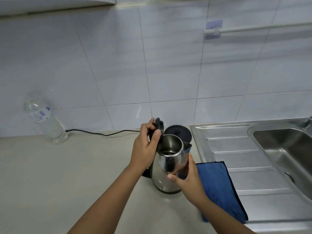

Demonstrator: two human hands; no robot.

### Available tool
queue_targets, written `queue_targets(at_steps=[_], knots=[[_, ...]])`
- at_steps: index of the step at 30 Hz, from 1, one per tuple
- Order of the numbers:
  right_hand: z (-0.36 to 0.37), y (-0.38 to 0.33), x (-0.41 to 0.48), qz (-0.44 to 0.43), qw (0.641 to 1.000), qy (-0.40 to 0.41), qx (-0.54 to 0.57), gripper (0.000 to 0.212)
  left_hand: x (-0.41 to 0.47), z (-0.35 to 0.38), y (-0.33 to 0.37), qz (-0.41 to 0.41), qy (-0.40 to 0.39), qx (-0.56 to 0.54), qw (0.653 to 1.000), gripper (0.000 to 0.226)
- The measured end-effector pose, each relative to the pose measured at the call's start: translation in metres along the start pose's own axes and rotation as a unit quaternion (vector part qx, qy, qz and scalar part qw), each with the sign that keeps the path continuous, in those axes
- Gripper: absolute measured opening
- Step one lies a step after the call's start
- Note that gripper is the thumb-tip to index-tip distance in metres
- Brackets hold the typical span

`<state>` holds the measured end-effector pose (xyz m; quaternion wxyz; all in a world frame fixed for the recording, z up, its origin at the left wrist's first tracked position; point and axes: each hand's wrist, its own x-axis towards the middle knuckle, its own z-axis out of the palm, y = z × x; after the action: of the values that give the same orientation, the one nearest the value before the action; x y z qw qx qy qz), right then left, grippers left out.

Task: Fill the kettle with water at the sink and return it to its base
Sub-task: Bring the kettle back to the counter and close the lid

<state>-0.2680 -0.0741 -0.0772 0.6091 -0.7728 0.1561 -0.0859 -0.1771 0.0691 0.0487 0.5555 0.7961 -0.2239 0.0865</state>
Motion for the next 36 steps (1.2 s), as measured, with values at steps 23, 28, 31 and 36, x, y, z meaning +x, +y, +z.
queue_targets(at_steps=[23, 28, 31, 36], knots=[[0.001, 0.014, 0.003, 0.021, 1.0, -0.007, -0.01, 0.124, 0.007, 0.043, -0.012, 0.141, -0.087, 0.338, 0.926, 0.024], [0.001, 0.017, 0.004, 0.023, 1.0, -0.005, -0.01, 0.124, 0.005, 0.046, -0.008, 0.134, -0.078, 0.363, 0.919, 0.018], [0.001, 0.017, 0.003, 0.022, 1.0, -0.004, -0.013, 0.124, 0.008, 0.044, -0.006, 0.123, -0.099, 0.381, 0.911, 0.023], [-0.005, 0.011, -0.001, 0.02, 0.998, -0.021, -0.049, 0.124, 0.008, 0.039, -0.01, 0.107, -0.103, 0.329, 0.933, 0.023]])
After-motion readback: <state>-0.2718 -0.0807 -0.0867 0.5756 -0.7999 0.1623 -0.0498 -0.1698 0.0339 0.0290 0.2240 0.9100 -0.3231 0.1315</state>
